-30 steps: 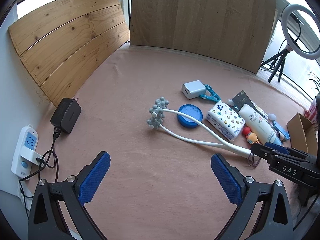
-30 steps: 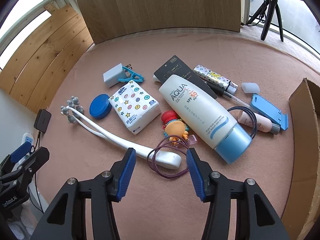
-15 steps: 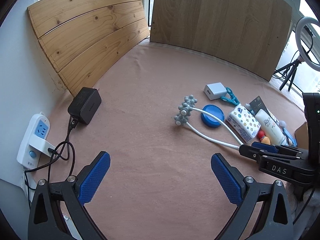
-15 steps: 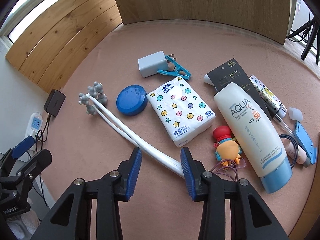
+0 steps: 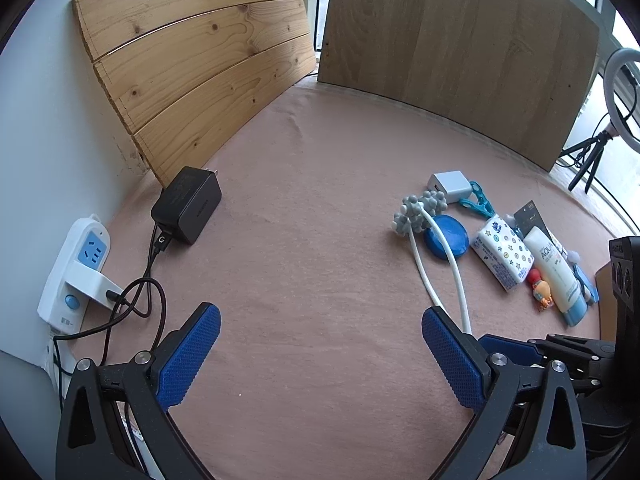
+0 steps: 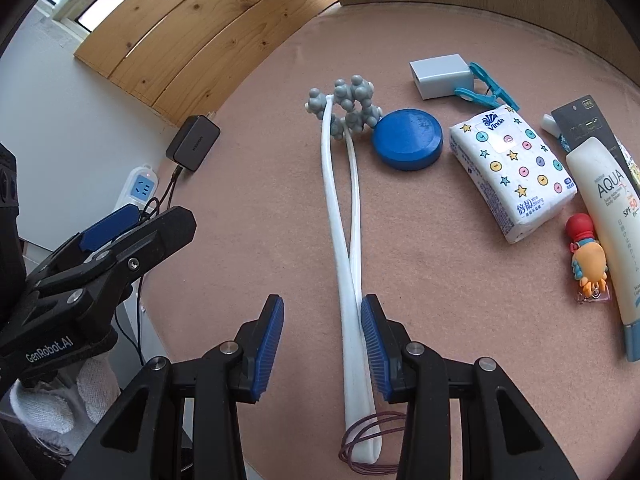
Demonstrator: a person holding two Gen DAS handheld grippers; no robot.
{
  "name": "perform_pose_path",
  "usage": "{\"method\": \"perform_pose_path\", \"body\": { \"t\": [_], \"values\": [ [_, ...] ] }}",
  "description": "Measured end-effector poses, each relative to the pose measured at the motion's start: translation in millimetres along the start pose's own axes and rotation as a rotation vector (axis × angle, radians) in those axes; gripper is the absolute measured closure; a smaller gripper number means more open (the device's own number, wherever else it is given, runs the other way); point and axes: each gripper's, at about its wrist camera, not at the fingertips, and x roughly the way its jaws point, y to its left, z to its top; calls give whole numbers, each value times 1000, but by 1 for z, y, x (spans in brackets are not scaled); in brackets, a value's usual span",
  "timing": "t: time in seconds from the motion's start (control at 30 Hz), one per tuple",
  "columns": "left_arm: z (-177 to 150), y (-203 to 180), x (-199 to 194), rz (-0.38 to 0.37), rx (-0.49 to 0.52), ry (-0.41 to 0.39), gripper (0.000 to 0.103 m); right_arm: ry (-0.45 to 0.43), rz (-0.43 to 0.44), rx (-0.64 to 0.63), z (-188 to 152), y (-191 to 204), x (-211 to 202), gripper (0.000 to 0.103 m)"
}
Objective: Organize objects
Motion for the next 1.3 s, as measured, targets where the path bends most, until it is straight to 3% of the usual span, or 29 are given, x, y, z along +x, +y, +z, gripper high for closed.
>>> {"method": "perform_pose_path", "body": {
  "t": [0.17,0.33,0.73,0.9,1.0,1.07,1.3],
  "values": [
    [-1,0,-1,-4,3,0,1,-27,-108,52,6,-16,-5,68],
    [-2,-5,3,-18,13,7,1,-59,-160,103,12,-33,-11,79],
    [21,-44,48,-100,31,73,1,-65,-168,97,20,-41,-21,88],
    [37,-54,74,-162,-14,123,11,-41,-129,93,15,-39,-17,86],
    [41,-62,90,-209,-35,167,23,-34,-126,87,9,-35,-14,85],
    [42,-66,98,-245,-51,198,37,-25,-123,86,5,-34,-11,86],
    [44,-80,113,-304,-55,235,64,-7,-122,96,1,-38,-4,88]
  ]
}}
